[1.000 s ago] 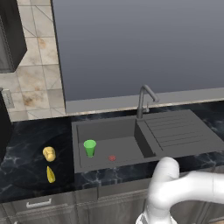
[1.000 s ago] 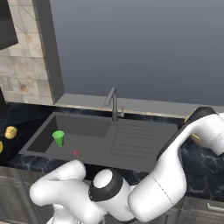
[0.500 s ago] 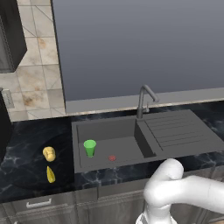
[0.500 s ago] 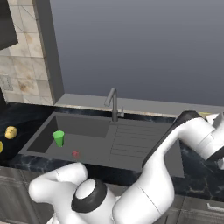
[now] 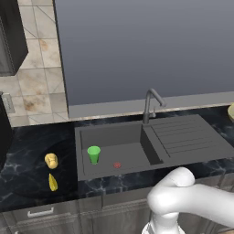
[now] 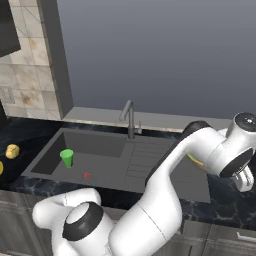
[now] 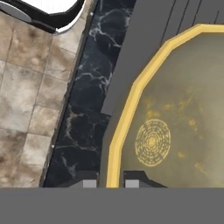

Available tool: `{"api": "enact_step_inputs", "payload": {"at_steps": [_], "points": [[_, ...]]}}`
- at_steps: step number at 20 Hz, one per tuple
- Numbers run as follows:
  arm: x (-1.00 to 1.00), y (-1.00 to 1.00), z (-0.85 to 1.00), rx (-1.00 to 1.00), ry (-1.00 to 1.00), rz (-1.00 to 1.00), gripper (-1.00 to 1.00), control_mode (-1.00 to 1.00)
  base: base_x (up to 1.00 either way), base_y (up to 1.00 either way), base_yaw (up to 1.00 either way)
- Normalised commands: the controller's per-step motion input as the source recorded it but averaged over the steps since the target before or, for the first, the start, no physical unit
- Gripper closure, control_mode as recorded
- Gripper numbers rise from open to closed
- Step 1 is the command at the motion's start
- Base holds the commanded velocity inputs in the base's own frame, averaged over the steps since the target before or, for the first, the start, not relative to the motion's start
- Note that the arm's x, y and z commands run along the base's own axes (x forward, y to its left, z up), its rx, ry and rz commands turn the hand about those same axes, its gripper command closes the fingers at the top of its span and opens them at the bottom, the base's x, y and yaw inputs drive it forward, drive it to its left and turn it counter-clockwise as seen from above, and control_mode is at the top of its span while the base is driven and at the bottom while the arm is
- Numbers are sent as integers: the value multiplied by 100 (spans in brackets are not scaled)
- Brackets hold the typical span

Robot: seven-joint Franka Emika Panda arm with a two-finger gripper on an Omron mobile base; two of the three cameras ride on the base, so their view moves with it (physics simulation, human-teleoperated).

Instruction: Remove the lemon wedge and potato from the sink. Then move the bowl and cup from the counter to the sink for washing.

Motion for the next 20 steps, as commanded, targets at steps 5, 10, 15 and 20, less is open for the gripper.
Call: {"api": "enact_step_inputs", "payload": {"at_steps": [5,10,15,20], "points": [[-17,33,12,0,9,15,100,-100,0,0,0],[-15,41,2,0,0,17,100,-100,0,0,0],[-11,42,0,0,0,15,100,-100,0,0,0],[-7,41,0,0,0,14,100,-100,0,0,0]]}}
